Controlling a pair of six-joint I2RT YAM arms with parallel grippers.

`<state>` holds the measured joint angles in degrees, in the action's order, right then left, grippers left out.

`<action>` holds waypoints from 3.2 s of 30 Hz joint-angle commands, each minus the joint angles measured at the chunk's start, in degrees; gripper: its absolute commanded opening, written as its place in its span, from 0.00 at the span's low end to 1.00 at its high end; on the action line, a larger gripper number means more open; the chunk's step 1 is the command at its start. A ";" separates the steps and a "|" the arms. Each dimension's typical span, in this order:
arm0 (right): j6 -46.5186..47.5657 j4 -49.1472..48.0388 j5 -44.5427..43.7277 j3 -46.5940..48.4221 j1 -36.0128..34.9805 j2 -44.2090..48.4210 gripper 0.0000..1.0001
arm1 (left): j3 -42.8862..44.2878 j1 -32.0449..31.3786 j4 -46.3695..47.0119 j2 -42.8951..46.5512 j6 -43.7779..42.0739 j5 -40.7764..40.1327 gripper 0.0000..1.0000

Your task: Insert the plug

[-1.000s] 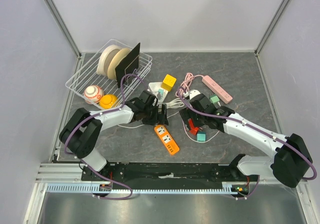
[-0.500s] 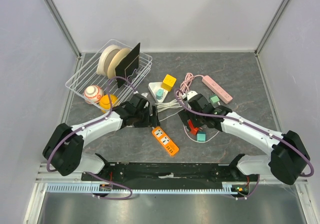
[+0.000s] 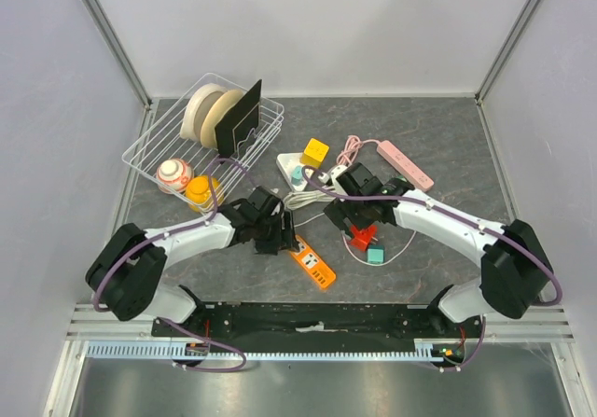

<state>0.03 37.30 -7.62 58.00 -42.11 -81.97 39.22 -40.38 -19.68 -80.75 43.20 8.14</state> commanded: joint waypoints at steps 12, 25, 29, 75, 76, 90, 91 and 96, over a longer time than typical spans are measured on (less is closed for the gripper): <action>6.38 4.63 5.42 3.17 1.85 -9.25 0.83 | 9.47 -0.14 2.02 -10.31 -5.49 1.61 0.69; 4.98 2.35 4.63 5.11 2.38 2.41 0.00 | 2.62 -0.14 5.51 11.63 -6.91 0.55 0.83; 4.89 -3.18 10.77 2.40 2.38 9.63 0.00 | -0.46 0.13 10.44 18.77 -3.66 1.88 0.88; -0.47 -57.52 47.17 -25.39 2.38 27.66 0.01 | -9.78 6.89 57.64 10.97 39.85 39.05 0.68; -0.39 -56.90 47.60 -25.39 2.47 27.48 0.02 | -10.04 6.89 58.96 10.97 40.20 39.14 0.61; 0.06 -41.88 35.24 -17.85 2.38 25.46 0.97 | -11.36 7.07 54.17 11.75 38.02 29.32 0.02; -2.64 -39.52 34.26 -17.05 2.38 25.37 0.98 | -11.01 7.07 51.18 12.37 36.71 27.39 0.02; -10.48 -32.39 25.65 -10.55 1.33 25.19 0.98 | -7.15 6.98 35.09 17.89 27.82 12.71 0.02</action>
<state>-4.01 -1.02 26.63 41.25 -39.68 -57.25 28.01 -33.26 26.13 -67.70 78.52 33.23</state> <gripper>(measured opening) 0.979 0.646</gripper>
